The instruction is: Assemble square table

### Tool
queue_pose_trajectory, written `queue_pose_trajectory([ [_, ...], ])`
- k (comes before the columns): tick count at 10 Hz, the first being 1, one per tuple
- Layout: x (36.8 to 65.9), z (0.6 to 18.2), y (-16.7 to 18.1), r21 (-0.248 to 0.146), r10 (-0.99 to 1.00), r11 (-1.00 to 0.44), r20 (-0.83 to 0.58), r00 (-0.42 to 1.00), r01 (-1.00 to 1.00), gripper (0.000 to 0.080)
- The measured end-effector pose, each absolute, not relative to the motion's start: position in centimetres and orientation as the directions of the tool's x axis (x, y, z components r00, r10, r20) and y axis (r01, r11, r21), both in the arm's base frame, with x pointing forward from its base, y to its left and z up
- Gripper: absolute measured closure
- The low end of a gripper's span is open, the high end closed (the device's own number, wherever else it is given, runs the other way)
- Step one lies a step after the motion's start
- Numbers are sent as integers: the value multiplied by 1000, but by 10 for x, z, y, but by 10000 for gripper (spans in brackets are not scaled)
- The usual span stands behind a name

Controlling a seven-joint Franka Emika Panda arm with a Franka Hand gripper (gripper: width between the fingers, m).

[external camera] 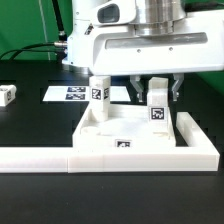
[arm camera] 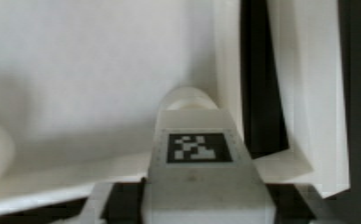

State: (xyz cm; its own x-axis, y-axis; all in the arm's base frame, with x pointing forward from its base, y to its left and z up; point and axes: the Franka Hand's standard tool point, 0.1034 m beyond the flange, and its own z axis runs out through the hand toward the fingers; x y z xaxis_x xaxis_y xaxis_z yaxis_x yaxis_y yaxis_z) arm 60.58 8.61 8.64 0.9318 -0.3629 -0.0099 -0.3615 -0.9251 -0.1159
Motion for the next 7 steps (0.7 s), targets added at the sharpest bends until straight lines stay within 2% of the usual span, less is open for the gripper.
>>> queue_pose_trajectory([
  [4,604,86,103,-111,-688,-717,-52,724,-688,508],
  [7,607,86,109,-114,-831,-543,-69,552,-832,508],
])
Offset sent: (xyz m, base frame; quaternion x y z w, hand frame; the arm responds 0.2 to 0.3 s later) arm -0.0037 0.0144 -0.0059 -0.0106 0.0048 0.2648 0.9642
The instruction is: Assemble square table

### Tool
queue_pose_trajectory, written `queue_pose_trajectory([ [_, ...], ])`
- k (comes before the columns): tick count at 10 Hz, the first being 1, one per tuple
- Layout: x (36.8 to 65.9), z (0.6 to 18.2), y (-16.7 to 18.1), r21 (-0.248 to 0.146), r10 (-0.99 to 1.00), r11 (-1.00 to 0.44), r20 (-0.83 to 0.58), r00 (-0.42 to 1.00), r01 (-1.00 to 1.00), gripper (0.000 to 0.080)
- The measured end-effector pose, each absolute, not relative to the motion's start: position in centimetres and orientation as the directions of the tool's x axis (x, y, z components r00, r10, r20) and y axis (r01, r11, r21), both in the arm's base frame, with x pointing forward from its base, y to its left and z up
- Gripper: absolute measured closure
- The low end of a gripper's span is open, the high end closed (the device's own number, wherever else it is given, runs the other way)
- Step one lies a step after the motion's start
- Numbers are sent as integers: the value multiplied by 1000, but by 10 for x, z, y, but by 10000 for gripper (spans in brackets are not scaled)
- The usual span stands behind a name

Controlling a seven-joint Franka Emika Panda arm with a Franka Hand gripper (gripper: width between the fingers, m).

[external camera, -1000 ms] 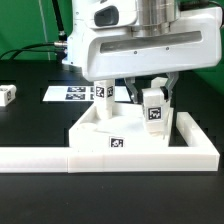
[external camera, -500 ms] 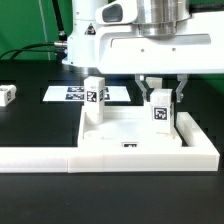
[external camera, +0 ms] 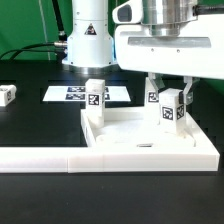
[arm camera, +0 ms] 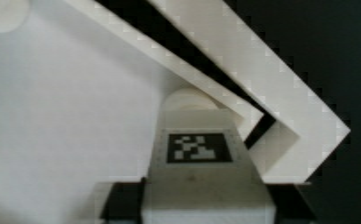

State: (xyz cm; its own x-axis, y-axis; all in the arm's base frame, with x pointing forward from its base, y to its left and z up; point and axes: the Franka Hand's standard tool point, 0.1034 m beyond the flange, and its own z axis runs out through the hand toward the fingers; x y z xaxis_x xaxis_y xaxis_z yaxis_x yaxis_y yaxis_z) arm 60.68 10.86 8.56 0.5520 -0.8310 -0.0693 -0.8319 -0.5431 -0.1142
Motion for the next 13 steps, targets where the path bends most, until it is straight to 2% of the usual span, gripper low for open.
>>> queue_pose_trajectory([
  [1,607,86,110,-116,-841,-528,-69,537,-841,508],
  [2,607,85,109,-116,-835,-538,-68,547,-835,412],
  [3,607,85,109,-117,-825,-552,-66,561,-826,412],
  [4,607,84,109,-118,-807,-578,-62,587,-808,235],
  [5,606,83,109,-117,-793,-598,-61,606,-793,235],
  [6,606,83,109,-118,-758,-642,-53,651,-757,165],
  [9,607,83,108,-128,-504,-856,-9,864,-501,151],
  [13,610,85,106,-125,-229,-967,34,973,-223,151],
])
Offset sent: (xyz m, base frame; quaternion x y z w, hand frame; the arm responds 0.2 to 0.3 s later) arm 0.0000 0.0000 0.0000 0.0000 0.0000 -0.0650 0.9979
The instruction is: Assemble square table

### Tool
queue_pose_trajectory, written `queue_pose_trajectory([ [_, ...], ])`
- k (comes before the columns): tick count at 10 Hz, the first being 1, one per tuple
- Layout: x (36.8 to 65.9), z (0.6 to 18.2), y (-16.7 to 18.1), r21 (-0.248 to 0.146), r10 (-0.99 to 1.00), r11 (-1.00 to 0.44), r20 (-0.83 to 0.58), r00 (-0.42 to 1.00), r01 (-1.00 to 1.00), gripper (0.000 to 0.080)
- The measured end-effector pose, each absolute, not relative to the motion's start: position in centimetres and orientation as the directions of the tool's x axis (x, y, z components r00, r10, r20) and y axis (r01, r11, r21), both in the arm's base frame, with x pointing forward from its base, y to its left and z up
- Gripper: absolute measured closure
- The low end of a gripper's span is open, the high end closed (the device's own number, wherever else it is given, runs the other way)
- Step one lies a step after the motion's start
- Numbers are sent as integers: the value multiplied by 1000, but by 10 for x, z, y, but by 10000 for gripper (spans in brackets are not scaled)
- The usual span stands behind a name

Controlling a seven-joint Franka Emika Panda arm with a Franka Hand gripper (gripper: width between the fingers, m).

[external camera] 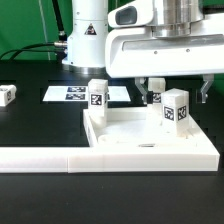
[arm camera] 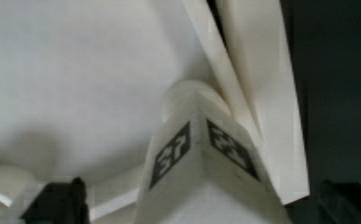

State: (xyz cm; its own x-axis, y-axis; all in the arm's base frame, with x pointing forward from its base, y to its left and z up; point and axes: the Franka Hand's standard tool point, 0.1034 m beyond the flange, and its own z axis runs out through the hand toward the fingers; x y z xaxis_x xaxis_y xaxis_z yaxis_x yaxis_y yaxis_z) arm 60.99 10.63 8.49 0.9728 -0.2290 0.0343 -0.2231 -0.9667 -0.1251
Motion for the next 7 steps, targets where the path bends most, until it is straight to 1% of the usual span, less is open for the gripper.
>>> queue_pose_trajectory([
  [3,610,85,106,-111,-88,-991,53,995,-81,151],
  [4,611,85,106,-102,-4,-995,63,998,2,151],
  [7,610,85,105,-80,147,-985,76,986,153,151],
])
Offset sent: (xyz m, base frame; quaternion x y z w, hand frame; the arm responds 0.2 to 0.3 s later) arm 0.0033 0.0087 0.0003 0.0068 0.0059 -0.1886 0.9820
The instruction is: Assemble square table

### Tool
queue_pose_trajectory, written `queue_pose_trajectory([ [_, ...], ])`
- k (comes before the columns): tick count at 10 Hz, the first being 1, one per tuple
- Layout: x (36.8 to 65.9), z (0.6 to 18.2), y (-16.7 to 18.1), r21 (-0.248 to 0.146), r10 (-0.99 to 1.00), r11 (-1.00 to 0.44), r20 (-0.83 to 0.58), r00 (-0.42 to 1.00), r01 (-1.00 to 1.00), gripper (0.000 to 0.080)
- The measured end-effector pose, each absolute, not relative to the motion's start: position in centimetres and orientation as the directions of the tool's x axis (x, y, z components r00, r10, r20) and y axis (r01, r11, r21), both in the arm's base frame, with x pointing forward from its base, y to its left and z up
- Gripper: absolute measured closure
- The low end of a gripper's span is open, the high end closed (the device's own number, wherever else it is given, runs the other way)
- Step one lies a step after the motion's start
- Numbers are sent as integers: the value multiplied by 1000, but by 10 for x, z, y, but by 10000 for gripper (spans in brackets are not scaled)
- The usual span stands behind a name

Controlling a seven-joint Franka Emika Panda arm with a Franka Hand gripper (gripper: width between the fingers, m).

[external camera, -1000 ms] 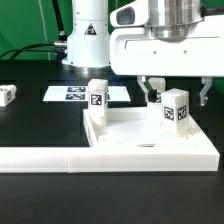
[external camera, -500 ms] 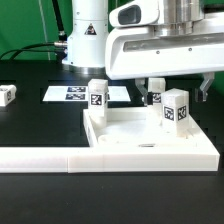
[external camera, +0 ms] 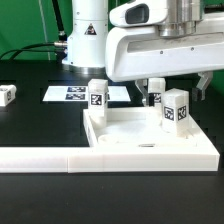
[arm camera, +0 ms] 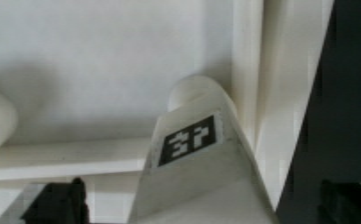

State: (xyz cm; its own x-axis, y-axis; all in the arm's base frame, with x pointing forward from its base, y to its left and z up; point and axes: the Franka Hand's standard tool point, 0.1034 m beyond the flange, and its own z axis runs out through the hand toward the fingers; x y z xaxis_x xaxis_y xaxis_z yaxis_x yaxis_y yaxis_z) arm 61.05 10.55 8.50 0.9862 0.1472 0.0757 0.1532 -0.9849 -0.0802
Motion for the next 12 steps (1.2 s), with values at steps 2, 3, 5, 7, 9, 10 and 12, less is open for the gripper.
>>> queue_pose_trajectory([
  [2,610,85,108,-65,227,-970,79,971,232,151],
  [3,610,85,108,-62,239,-968,79,968,244,151],
  [5,610,85,107,-61,236,-969,79,968,241,277],
  [7,610,85,107,-61,235,-969,79,969,241,509],
  [9,610,85,106,-64,208,-975,78,975,213,509],
  [10,610,85,106,-64,207,-975,78,975,213,509],
  [12,610,84,103,-83,1,-997,63,998,7,509],
])
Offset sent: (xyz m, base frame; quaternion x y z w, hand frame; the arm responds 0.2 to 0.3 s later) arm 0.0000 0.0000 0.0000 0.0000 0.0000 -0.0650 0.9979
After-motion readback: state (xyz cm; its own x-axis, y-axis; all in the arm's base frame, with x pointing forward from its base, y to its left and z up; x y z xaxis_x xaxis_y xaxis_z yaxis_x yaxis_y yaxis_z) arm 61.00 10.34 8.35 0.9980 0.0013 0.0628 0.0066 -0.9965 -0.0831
